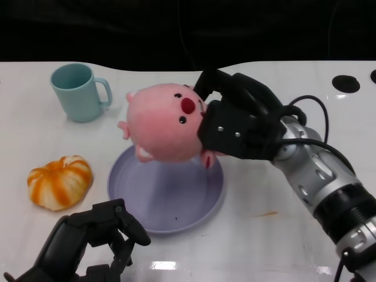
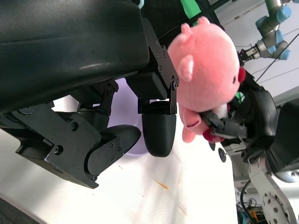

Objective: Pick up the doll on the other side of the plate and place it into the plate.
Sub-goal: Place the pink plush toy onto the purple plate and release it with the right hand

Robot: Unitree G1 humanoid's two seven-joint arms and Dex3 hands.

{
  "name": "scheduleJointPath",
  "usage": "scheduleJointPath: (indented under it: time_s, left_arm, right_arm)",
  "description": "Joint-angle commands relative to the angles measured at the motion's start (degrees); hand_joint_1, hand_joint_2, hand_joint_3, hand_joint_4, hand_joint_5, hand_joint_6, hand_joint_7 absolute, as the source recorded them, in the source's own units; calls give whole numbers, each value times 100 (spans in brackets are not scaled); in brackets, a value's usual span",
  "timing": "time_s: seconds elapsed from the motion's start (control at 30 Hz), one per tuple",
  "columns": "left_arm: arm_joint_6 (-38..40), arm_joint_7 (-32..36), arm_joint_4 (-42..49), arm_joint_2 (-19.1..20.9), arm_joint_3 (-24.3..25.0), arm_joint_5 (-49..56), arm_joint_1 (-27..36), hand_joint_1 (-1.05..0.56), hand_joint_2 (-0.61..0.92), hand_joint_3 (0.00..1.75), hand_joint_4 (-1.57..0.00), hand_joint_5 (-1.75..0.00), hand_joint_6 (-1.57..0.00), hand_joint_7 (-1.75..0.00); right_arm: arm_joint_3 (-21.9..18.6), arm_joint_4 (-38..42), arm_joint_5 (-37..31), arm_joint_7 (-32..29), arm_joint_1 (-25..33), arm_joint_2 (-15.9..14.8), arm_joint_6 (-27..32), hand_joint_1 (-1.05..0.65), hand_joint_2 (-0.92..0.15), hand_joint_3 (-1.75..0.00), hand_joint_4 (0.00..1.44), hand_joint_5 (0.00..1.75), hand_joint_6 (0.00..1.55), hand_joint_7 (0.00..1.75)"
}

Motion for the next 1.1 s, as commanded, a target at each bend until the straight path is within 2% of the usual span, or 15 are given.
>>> scheduleJointPath:
  time_s: [0.03,0.37,0.4,0.43,0.5,0.53,0.57,0.6,0.63,0.67,0.73,0.77,0.9,1.1]
  left_arm:
    - [38,82,-38,20,14,52,-8,-5,52,113,-75,-156,-81,-124]
    - [-65,112,61,7,-10,92,-55,-6,52,113,-76,-156,-81,-124]
    - [-63,109,57,6,-13,90,-54,-7,52,113,-76,-156,-81,-124]
    - [-62,106,55,6,-14,88,-53,-7,52,113,-76,-156,-81,-124]
    - [-82,116,60,8,-15,110,-54,-7,52,113,-76,-156,-81,-124]
    - [-98,124,66,9,-16,128,-55,-7,52,113,-76,-155,-81,-124]
    - [-119,128,74,5,-17,136,-56,-7,52,113,-76,-155,-81,-124]
    - [-124,128,73,0,-20,138,-55,-6,52,113,-76,-155,-81,-124]
    - [-121,128,68,-4,-23,137,-53,-6,52,113,-76,-155,-81,-124]
    - [-107,127,62,-10,-26,131,-51,-6,52,113,-76,-155,-81,-124]
    - [-73,133,51,-21,-33,129,-52,-7,52,113,-77,-155,-81,-124]
    - [-63,135,51,-25,-36,126,-55,-7,52,112,-77,-155,-82,-124]
    - [-65,134,72,-27,-40,118,-64,-7,52,112,-77,-155,-82,-123]
    - [-82,121,74,-8,-41,124,-57,-8,53,111,-77,-155,-82,-123]
  right_arm:
    - [32,205,1,-25,-260,160,91,-16,-42,-128,96,175,74,173]
    - [163,838,-130,-224,-425,415,-42,-15,-43,-121,93,175,70,175]
    - [161,871,-124,-239,-426,428,-61,-15,-39,-123,91,175,74,160]
    - [158,892,-118,-247,-429,434,-75,-14,-34,-126,88,175,81,134]
    - [172,890,-112,-160,-437,434,-32,-14,-32,-128,86,175,85,120]
    - [187,866,-111,-70,-439,427,12,-20,-43,-98,76,168,80,83]
    - [233,796,-130,104,-436,394,81,-22,-53,-78,71,164,84,57]
    - [278,732,-153,260,-433,361,132,-28,-66,-56,64,131,80,34]
    - [309,679,-170,375,-426,334,159,-33,-81,-31,62,88,75,16]
    - [336,609,-162,535,-403,291,129,-36,-86,-22,62,69,72,9]
    - [355,494,-134,787,-358,224,75,-46,-91,-16,48,44,57,2]
    - [373,439,-134,895,-342,194,78,-50,-91,-16,43,39,53,1]
    - [474,249,-190,1217,-303,89,148,-66,-92,-23,34,28,38,0]
    - [387,-29,5,1648,-177,-3,104,-77,-92,-30,23,19,26,0]
